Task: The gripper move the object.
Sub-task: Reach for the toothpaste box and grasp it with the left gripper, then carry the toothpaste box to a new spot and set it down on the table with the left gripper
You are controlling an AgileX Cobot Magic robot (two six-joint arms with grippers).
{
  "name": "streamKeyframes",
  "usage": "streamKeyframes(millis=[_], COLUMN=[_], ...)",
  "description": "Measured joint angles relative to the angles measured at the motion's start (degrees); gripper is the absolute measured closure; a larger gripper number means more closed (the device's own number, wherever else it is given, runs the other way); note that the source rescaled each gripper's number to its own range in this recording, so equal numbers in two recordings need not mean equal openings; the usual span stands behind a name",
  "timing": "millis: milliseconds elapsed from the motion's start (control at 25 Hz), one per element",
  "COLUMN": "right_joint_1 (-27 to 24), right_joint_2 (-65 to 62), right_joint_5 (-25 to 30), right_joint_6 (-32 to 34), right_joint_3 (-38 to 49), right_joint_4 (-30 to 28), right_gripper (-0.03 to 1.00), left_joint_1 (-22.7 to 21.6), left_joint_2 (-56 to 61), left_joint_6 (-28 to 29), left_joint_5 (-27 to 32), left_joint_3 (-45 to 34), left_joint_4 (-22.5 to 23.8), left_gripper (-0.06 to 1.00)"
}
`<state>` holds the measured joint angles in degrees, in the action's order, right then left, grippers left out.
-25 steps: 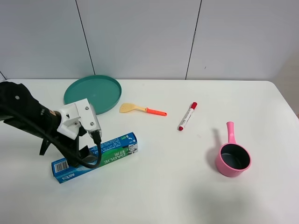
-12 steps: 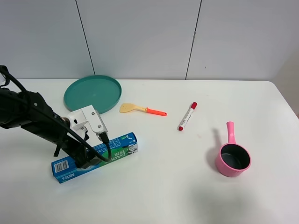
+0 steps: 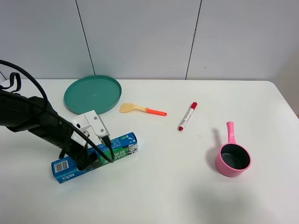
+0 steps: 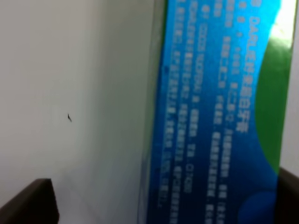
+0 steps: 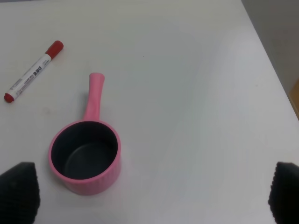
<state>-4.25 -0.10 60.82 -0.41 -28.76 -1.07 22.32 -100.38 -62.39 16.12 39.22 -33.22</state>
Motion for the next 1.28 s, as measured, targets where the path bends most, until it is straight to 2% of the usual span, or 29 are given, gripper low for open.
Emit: streamKeyframes(millis=[360, 480, 560, 680, 720, 1080, 1280], right_joint_1=[0.0, 0.0, 0.0, 0.0, 0.0, 0.0, 0.0], right_joint_2=[0.0, 0.0, 0.0, 0.0, 0.0, 0.0, 0.0], right_joint_5=[0.0, 0.0, 0.0, 0.0, 0.0, 0.0, 0.0], right_joint_6=[0.0, 0.0, 0.0, 0.0, 0.0, 0.0, 0.0], right_joint_3=[0.0, 0.0, 0.0, 0.0, 0.0, 0.0, 0.0], right_joint_4=[0.0, 0.0, 0.0, 0.0, 0.0, 0.0, 0.0], right_gripper=[-0.03, -0.03, -0.03, -0.03, -0.03, -0.03, -0.03], left_joint_1=[0.0, 0.0, 0.0, 0.0, 0.0, 0.0, 0.0], left_joint_2=[0.0, 0.0, 0.0, 0.0, 0.0, 0.2, 5.2], left_joint_6=[0.1, 0.2, 0.2, 0.2, 0.2, 0.2, 1.3], left_joint_5=[-0.2, 1.0, 2.7, 5.4, 6.1, 7.0, 11.8], left_joint_3=[0.1, 0.1, 0.1, 0.1, 0.1, 0.2, 1.4], left_joint_4=[-0.1, -0.1, -0.1, 0.0, -0.1, -0.1, 0.3], left_gripper=[0.27, 0.35, 0.5, 0.87, 0.94, 0.94, 0.94])
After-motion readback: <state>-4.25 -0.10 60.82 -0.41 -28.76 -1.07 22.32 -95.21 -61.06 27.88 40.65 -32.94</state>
